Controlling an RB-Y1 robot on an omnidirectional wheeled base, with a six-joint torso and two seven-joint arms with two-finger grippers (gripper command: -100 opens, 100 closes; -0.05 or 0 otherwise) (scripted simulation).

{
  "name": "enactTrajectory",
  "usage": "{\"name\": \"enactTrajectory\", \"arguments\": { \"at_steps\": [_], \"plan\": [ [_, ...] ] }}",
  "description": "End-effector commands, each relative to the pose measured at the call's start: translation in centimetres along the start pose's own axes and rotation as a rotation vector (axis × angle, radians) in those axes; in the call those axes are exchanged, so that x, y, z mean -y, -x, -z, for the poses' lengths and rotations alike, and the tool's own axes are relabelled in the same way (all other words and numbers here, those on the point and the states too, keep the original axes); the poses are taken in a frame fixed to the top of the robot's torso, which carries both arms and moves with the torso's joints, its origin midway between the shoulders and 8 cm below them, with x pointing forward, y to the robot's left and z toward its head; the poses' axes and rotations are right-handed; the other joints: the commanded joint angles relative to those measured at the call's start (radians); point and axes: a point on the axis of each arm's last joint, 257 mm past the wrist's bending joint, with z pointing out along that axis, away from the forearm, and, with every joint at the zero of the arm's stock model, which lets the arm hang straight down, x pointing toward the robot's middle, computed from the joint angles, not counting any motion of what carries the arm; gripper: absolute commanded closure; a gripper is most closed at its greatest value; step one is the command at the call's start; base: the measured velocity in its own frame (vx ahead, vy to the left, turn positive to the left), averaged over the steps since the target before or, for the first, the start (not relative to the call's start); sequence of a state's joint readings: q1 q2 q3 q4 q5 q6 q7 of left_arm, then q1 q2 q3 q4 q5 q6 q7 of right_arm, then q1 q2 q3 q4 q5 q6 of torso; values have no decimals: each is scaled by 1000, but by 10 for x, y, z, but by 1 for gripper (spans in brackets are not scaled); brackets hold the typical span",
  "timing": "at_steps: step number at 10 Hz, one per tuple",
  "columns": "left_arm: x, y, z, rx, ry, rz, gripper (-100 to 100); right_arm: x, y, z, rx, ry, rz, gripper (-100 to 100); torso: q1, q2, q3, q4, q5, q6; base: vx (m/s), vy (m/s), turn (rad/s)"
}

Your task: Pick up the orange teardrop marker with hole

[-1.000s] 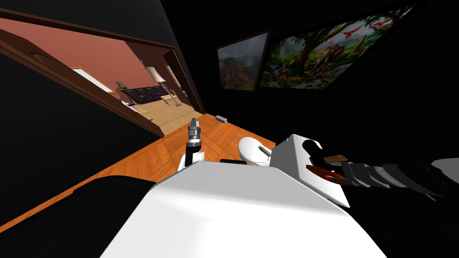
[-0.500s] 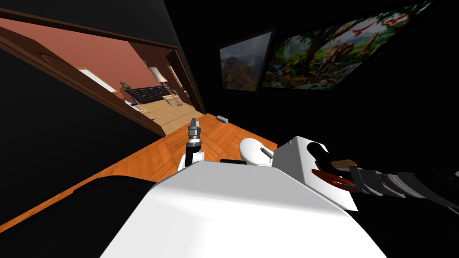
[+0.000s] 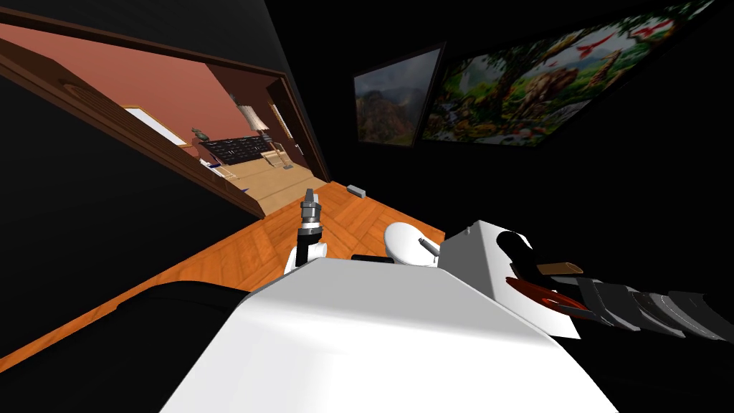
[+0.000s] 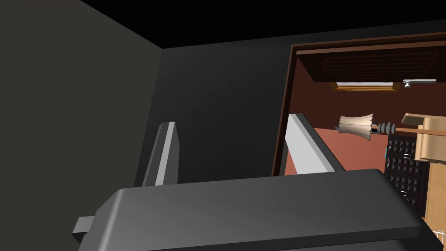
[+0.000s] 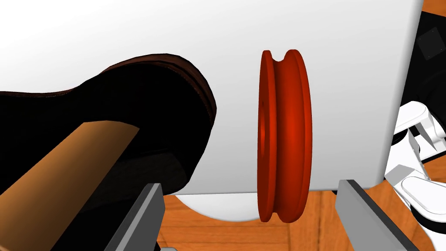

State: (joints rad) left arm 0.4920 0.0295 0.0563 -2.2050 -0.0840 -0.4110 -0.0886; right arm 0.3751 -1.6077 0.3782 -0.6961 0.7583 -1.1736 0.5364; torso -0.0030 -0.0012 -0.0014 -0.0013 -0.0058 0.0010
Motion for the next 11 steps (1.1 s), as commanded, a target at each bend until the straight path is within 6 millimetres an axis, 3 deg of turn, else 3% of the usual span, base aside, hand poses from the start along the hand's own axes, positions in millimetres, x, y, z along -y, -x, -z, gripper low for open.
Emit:
{"name": "enactTrajectory", "arguments": {
  "at_steps": [1,2,4,5,7,8,9,11],
  "plan": [
    [0,0,0,0,0,0,0,-13,-1,-9,27,26,15,-100,0,0,0,0,0,0,5,9,0],
    [0,0,0,0,0,0,0,-11,-14,-2,4,9,-10,-100,0,0,0,0,0,0,4,10,-6],
    [0,0,0,0,0,0,0,-10,-15,-1,1,6,-14,-100,-1,2,1,0,-1,2,4,10,-5],
    [0,0,0,0,0,0,0,-23,-16,-10,27,29,0,-100,-1,2,1,0,-2,2,4,5,-14],
    [0,0,0,0,0,0,0,-22,-28,-3,4,13,-25,-100,-1,4,1,-1,-5,4,3,6,-11],
    [0,0,0,0,0,0,0,-36,-24,-14,39,41,-6,-100,-2,4,2,-1,-6,4,7,14,-19],
    [0,0,0,0,0,0,0,-36,-40,-5,9,20,-38,-100,-3,5,2,-2,-10,7,7,16,-14],
    [0,0,0,0,0,0,0,-36,-40,-5,9,20,-38,-100,-4,6,2,-1,-11,7,5,13,-8]
  ]
}}
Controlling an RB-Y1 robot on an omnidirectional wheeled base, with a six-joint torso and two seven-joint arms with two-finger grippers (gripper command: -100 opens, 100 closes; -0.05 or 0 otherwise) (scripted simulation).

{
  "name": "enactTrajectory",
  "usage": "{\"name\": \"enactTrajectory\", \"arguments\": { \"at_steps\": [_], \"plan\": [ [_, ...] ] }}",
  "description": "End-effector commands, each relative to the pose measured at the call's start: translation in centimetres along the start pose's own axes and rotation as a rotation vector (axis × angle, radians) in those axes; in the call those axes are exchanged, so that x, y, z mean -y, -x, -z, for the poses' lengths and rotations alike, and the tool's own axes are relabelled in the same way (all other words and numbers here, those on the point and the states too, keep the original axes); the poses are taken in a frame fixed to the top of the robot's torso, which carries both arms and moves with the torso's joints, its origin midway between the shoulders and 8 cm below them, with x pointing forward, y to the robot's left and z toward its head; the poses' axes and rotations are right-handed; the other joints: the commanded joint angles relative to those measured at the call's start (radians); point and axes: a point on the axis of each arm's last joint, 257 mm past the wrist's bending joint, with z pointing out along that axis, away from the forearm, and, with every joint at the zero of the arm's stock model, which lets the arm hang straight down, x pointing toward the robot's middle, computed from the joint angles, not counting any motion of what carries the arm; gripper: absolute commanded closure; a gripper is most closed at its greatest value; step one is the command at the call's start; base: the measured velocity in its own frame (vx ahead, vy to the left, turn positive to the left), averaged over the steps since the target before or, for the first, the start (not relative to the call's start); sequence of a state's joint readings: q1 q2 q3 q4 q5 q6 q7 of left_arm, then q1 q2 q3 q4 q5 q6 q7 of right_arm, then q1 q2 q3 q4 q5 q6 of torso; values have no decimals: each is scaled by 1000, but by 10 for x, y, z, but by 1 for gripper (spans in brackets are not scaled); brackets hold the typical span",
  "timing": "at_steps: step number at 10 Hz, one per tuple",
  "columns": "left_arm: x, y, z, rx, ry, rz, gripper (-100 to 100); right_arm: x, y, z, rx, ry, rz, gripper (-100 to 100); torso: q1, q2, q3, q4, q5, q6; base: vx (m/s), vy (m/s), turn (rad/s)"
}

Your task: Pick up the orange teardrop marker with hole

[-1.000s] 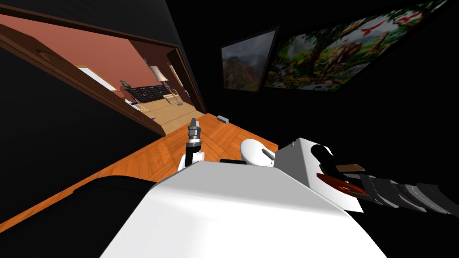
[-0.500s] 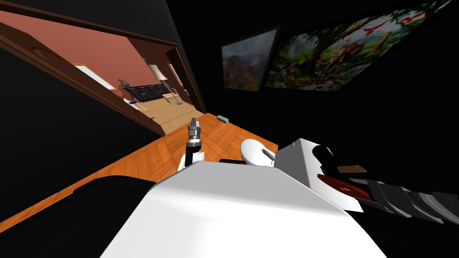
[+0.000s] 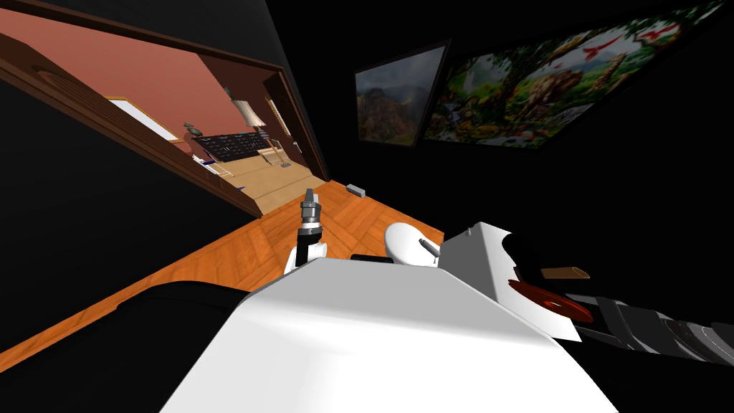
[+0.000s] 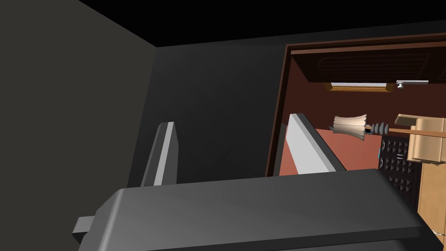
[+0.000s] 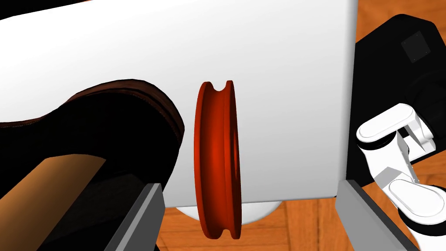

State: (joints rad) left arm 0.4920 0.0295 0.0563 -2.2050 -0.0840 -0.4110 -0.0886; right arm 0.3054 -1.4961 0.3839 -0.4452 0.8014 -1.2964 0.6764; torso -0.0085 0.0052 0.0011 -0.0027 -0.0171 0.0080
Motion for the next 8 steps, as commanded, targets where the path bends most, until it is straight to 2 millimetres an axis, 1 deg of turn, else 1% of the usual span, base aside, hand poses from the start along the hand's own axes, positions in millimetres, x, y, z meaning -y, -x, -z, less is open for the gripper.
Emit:
{"name": "enactTrajectory", "arguments": {
  "at_steps": [1,3,4,8],
  "plan": [
    [0,0,0,0,0,0,0,-2,-3,0,-5,1,-4,-100,0,0,0,0,0,0,-15,-11,67],
    [0,0,0,0,0,0,0,-2,-2,0,-4,1,-4,-100,-1,0,0,0,0,0,-1,0,7],
    [0,0,0,0,0,0,0,-2,-2,0,-5,1,-4,100,-1,0,0,0,0,0,0,0,0],
    [0,0,0,0,0,0,0,-1,-2,1,-4,0,-3,100,-2,1,1,0,-1,1,0,0,0]
  ]
}}
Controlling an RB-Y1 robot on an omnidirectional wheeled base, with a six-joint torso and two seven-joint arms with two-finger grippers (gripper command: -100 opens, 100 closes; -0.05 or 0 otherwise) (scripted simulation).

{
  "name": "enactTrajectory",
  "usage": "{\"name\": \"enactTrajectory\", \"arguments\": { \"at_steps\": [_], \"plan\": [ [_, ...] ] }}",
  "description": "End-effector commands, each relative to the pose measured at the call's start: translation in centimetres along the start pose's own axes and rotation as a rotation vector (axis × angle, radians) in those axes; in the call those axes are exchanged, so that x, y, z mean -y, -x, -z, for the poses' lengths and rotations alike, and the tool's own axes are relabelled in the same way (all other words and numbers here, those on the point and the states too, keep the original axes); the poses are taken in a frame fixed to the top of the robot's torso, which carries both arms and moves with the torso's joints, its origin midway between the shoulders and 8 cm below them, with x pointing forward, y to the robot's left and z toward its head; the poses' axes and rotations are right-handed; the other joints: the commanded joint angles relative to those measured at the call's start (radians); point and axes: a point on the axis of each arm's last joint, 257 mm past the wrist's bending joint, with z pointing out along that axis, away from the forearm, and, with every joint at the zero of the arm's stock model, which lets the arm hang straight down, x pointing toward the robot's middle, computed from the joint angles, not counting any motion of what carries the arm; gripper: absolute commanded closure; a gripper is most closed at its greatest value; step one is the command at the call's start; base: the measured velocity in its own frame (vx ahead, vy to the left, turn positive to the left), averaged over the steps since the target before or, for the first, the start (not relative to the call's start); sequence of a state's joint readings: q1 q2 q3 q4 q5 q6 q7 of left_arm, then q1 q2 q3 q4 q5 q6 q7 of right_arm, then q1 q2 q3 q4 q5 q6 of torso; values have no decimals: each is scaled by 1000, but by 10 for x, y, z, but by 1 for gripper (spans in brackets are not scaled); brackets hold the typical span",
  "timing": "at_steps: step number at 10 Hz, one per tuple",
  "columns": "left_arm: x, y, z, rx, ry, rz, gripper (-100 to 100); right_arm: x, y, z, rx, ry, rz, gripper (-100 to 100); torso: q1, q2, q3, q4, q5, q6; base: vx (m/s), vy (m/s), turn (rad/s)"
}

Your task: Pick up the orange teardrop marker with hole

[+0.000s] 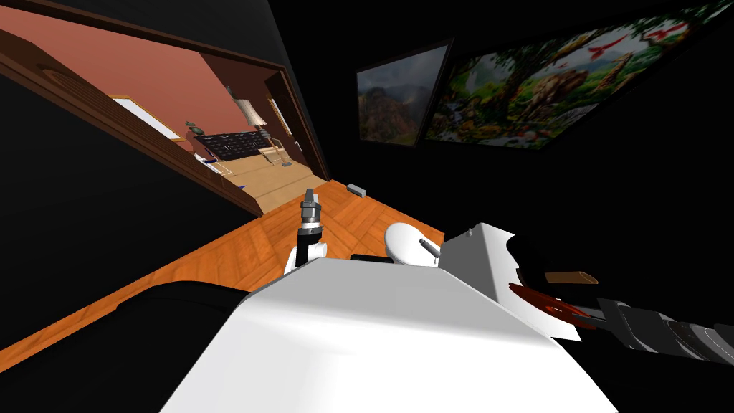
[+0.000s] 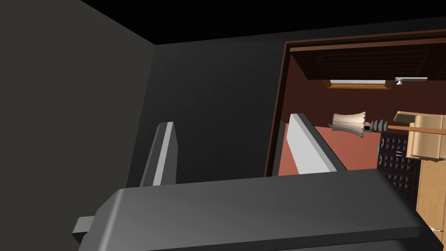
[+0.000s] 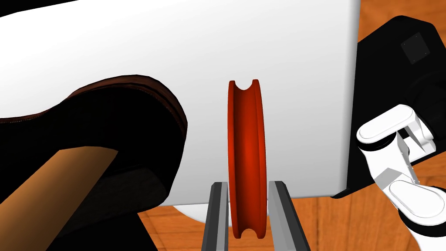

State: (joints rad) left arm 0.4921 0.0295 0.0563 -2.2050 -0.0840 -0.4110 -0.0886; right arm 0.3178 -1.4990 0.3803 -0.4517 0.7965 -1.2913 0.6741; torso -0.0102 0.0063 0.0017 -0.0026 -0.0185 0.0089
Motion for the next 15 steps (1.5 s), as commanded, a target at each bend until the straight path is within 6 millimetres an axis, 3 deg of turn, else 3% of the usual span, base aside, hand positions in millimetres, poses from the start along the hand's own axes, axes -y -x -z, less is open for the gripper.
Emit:
{"name": "enactTrajectory", "arguments": {
  "at_steps": [1,2,7,8,15],
  "plan": [
    [0,0,0,0,0,0,0,0,0,0,0,0,0,0,0,0,0,0,0,0,0,0,0],
    [0,0,0,0,0,0,0,-1,-1,0,-1,2,-1,100,0,0,0,0,0,0,13,16,-8],
    [0,0,0,0,0,0,0,-1,-1,0,-1,2,-1,100,-1,1,0,0,-1,0,-1,-1,2],
    [0,0,0,0,0,0,0,13,3,7,-22,-18,-6,100,0,1,0,0,-1,1,-6,-7,21],
    [0,0,0,0,0,0,0,43,47,10,-25,-32,29,100,-1,0,0,0,0,-1,-11,-23,-8]
  ]
}}
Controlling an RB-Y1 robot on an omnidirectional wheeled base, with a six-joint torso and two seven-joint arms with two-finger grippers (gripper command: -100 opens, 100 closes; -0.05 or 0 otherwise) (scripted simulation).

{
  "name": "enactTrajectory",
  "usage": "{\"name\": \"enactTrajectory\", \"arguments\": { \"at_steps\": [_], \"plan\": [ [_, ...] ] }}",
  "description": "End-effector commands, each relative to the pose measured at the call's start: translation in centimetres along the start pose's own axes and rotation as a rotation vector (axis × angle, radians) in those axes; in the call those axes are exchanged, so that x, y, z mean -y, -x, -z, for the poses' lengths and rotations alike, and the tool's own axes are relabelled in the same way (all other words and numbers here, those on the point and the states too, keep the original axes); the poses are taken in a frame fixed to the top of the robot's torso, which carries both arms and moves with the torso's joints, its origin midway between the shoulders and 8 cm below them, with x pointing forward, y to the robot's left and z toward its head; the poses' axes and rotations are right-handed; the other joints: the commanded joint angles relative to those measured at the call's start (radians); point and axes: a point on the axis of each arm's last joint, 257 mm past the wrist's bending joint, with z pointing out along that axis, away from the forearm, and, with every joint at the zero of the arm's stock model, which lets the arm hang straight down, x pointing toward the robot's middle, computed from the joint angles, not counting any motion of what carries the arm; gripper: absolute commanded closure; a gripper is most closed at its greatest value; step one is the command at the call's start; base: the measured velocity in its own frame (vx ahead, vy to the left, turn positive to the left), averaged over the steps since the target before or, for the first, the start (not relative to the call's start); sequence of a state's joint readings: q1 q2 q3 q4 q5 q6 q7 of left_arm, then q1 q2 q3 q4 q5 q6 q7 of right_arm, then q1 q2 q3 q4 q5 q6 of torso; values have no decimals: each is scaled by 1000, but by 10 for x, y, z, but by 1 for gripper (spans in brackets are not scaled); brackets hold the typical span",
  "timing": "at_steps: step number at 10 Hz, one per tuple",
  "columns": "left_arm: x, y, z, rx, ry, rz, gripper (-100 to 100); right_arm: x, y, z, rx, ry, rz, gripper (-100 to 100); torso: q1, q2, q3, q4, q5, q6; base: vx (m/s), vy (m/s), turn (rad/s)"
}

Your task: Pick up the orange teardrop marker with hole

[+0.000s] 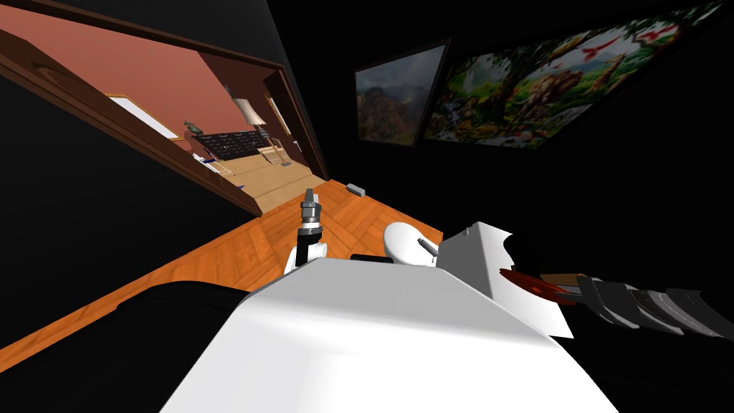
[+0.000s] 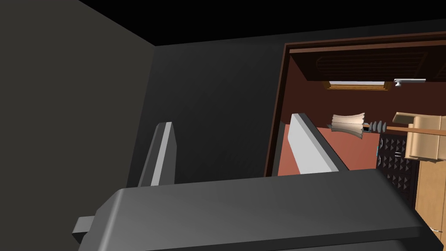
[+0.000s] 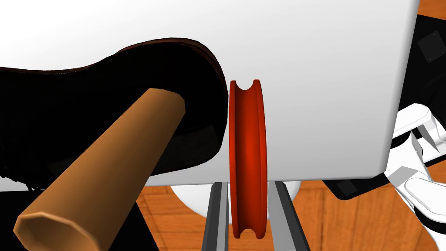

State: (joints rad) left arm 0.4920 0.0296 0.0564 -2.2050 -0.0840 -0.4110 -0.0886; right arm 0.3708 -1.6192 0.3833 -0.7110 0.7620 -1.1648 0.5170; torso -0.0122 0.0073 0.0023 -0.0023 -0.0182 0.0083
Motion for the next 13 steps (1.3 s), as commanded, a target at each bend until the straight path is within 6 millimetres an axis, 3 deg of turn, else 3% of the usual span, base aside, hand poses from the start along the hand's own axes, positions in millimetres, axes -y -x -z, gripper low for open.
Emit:
{"name": "enactTrajectory", "arguments": {
  "at_steps": [1,4,6,7,9,10,12,13],
  "plan": [
    [0,0,0,0,0,0,0,4,11,-1,6,2,9,100,0,0,0,0,0,0,-36,-33,-31],
    [0,0,0,0,0,0,0,22,28,7,-18,-24,6,100,-1,2,1,1,0,0,-51,-43,-44],
    [0,0,0,0,0,0,0,16,44,-2,10,2,25,100,0,2,1,1,0,0,-30,-29,-14],
    [0,0,0,0,0,0,0,26,45,6,-15,-22,6,100,1,0,0,0,0,0,-33,-33,-42],
    [0,0,0,0,0,0,0,18,61,-3,13,6,31,100,0,1,1,1,0,1,-30,-26,-19],
    [0,0,0,0,0,0,0,26,65,2,-6,-13,12,100,1,0,0,0,0,0,-35,-31,-49],
    [0,0,0,0,0,0,0,18,79,-5,17,13,36,100,1,1,1,1,1,1,-28,-28,-16],
    [0,0,0,0,0,0,0,26,82,1,-3,-8,14,100,1,0,0,0,0,1,-29,-34,-47]
  ]
}}
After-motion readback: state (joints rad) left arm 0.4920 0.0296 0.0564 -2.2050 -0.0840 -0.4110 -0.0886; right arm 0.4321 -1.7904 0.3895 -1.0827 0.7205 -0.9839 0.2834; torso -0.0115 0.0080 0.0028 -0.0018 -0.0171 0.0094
